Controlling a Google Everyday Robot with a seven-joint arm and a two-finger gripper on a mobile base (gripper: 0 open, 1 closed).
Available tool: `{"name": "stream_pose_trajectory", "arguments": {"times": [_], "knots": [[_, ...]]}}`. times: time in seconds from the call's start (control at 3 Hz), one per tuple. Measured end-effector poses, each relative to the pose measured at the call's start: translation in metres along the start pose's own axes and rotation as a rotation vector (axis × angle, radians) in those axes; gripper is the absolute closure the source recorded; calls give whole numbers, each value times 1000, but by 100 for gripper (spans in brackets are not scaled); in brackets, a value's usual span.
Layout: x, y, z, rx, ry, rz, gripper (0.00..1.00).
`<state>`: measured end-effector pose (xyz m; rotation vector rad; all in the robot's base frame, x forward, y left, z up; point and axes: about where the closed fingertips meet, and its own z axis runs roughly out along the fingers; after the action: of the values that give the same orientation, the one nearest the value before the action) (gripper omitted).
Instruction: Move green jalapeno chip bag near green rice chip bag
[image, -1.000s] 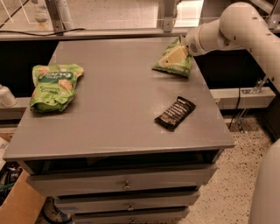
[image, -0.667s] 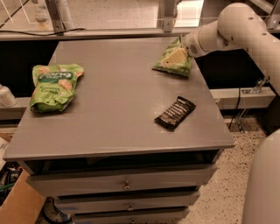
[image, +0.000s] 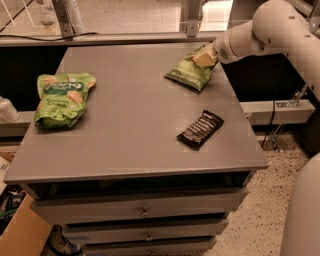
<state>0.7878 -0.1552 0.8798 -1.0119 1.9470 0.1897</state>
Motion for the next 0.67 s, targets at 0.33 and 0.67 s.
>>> {"name": "stream_pose_trajectory", "arguments": {"times": [0.33, 0.67], "knots": [[-29, 18, -9, -57, -54, -40, 88], [-62, 58, -5, -166, -96, -120, 100]]}}
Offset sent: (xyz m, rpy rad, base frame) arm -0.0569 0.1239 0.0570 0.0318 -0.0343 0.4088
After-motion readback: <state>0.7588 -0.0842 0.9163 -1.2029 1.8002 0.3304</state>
